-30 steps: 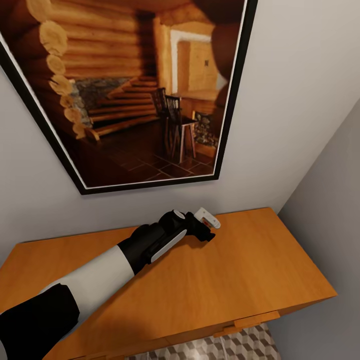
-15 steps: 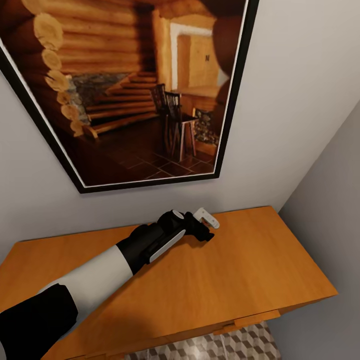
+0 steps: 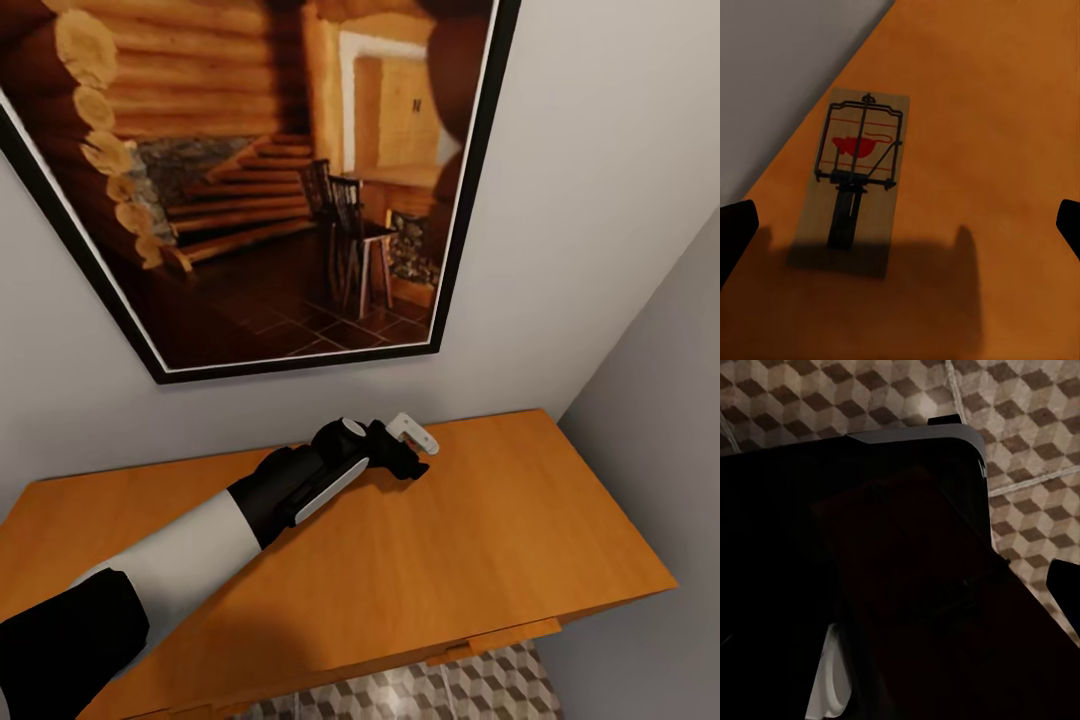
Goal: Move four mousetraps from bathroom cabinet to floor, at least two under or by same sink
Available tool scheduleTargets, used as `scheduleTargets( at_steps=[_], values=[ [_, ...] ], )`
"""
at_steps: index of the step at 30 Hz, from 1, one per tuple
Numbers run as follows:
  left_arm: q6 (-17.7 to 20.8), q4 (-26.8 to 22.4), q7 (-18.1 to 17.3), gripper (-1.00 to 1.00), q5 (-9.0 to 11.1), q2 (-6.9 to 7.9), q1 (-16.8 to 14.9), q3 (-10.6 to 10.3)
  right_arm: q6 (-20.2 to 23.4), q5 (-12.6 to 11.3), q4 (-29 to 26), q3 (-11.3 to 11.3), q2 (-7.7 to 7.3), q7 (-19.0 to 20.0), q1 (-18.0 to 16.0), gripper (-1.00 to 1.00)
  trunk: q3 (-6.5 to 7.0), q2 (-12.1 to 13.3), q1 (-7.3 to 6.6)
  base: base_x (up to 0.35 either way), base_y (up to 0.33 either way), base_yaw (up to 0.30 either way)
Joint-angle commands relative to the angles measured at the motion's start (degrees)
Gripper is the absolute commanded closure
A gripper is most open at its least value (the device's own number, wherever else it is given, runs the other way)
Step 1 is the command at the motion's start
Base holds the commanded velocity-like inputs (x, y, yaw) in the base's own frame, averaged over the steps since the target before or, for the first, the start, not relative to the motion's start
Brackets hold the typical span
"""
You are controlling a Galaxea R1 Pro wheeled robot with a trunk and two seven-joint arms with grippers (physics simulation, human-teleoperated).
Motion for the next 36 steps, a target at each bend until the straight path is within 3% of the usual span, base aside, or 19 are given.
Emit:
scheduleTargets(
  at_steps=[1,36],
  values=[
    [0.21,-0.06,-0.21,-1.0,-0.15,0.02,-0.06,-0.02,-0.28,-0.63,0.11,0.34,0.0,0.3,-0.06,1.0,-0.15,-0.1,0.03,0.0,0.0,0.0],
    [0.21,-0.97,-0.21,-1.0,-0.15,0.05,-0.06,-0.02,-0.28,-0.64,0.11,0.34,0.0,0.3,-0.07,1.0,-2.47,-0.1,0.03,0.0,0.0,0.0]
  ],
)
